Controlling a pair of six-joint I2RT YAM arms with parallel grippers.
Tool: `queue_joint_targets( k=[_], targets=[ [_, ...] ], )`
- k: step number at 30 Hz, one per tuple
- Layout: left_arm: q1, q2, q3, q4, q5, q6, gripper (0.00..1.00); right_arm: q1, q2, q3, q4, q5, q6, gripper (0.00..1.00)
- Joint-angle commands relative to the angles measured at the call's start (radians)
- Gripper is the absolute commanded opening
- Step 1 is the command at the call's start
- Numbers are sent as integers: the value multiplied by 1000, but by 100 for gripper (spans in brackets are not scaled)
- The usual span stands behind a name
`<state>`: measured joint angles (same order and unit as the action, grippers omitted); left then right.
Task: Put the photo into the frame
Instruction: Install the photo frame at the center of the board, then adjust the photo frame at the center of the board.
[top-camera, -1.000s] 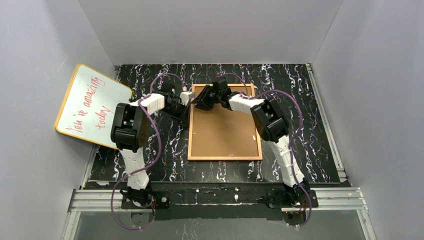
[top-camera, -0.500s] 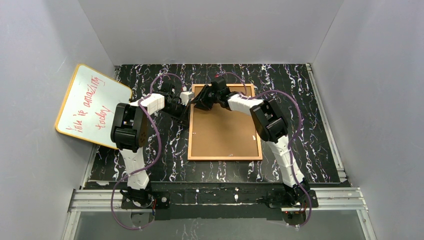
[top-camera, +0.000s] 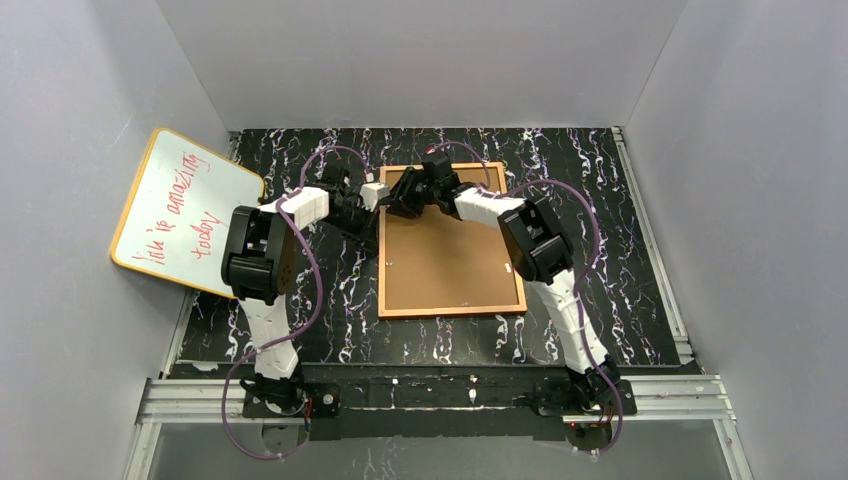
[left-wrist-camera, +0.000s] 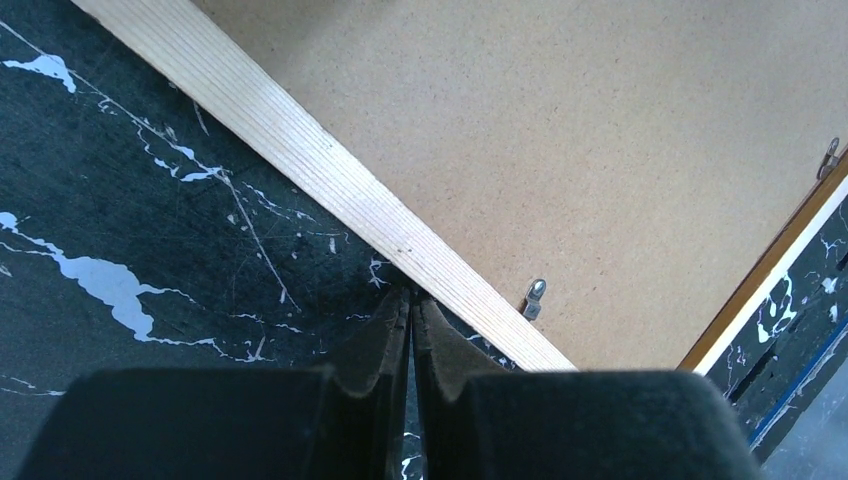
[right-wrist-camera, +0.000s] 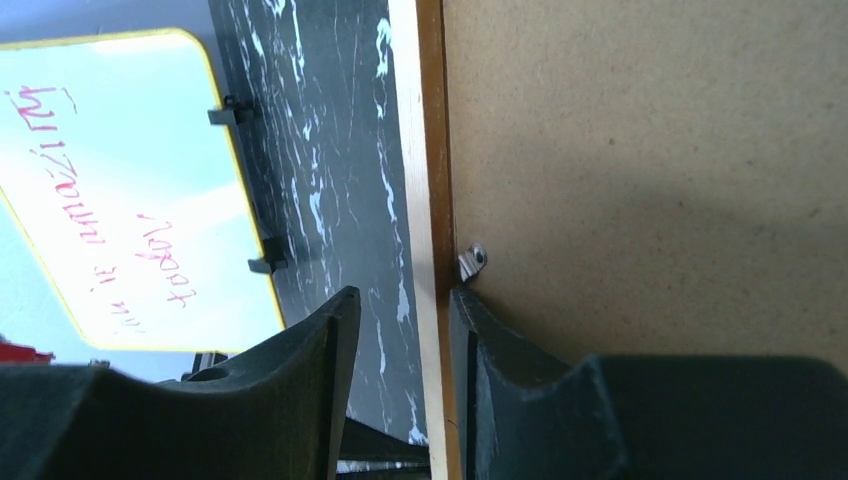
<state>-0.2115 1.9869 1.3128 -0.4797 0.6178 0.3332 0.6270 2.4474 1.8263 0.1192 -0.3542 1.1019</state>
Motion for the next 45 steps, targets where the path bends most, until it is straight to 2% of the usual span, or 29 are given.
queue_joint_targets(
  k=[1, 6, 10, 14, 16, 20, 24, 27, 31, 38, 39, 41, 43, 45],
  targets=[
    [-18, -39, -14, -54, 27, 37, 4, -30, -110, -62, 56, -100, -31, 50],
    [-19, -51, -23, -74, 21, 77, 4, -125, -302, -190, 21, -162, -113, 66],
    [-25, -53, -33, -82, 17, 101, 5, -253, -463, -337, -51, -68, -217, 87],
    [-54, -60, -47, -88, 10, 116, 5, -392, -572, -445, -178, 138, -304, 92],
    [-71, -63, -52, -89, 10, 118, 5, -456, -591, -496, -188, 226, -313, 93],
    [-103, -62, -58, -90, 12, 116, 5, -536, -565, -546, -164, 236, -308, 94],
    [-130, -61, -63, -95, 10, 122, 5, -541, -459, -475, -217, 181, -324, 94],
    [-152, -62, -64, -104, 10, 127, 5, -535, -404, -449, -191, 109, -305, 92],
    [-198, -54, -63, -106, 10, 129, 5, -471, -338, -365, -196, 53, -309, 90],
    [-306, -11, -14, -111, 26, 102, 6, -273, -121, -14, -249, -142, -317, 89],
    [-319, -6, -4, -115, 30, 103, 9, -243, -78, 74, -305, -149, -340, 89],
    [-333, 2, 26, -161, 51, 120, 21, -211, -12, 224, -418, -116, -395, 92],
    [-333, 1, 64, -237, 89, 167, 35, -218, -4, 278, -461, -62, -420, 98],
    [-328, -12, 98, -329, 104, 239, 49, -251, -48, 269, -468, -8, -431, 99]
  ],
)
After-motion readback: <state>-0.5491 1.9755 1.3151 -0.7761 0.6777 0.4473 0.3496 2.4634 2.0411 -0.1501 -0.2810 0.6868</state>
